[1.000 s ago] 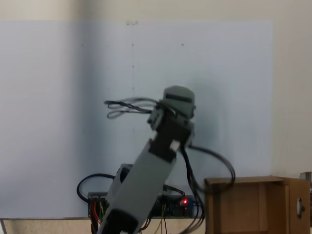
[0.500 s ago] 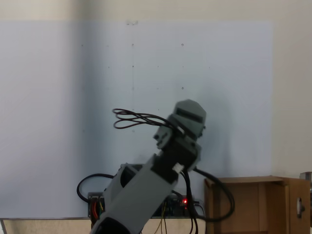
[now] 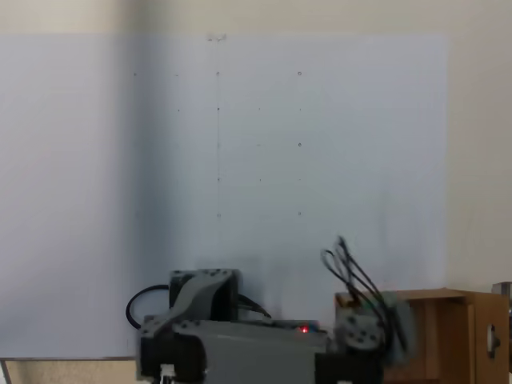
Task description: Grasp a green dice and put it in the bin.
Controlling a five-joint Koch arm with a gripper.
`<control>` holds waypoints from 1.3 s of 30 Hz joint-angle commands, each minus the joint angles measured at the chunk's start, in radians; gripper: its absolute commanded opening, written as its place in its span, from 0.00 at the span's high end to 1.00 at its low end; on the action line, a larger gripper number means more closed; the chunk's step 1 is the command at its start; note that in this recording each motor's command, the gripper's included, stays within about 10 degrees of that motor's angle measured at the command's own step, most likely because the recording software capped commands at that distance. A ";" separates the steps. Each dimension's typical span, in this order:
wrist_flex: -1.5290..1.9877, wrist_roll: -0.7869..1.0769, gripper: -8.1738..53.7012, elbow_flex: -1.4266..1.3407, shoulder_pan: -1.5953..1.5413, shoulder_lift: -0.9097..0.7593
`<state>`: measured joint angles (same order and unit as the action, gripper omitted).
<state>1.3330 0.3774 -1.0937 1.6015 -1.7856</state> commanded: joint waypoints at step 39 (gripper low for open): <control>-0.377 -0.374 0.19 0.078 -0.276 -0.095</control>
<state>1.0416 0.1258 -1.0769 1.4036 -1.8500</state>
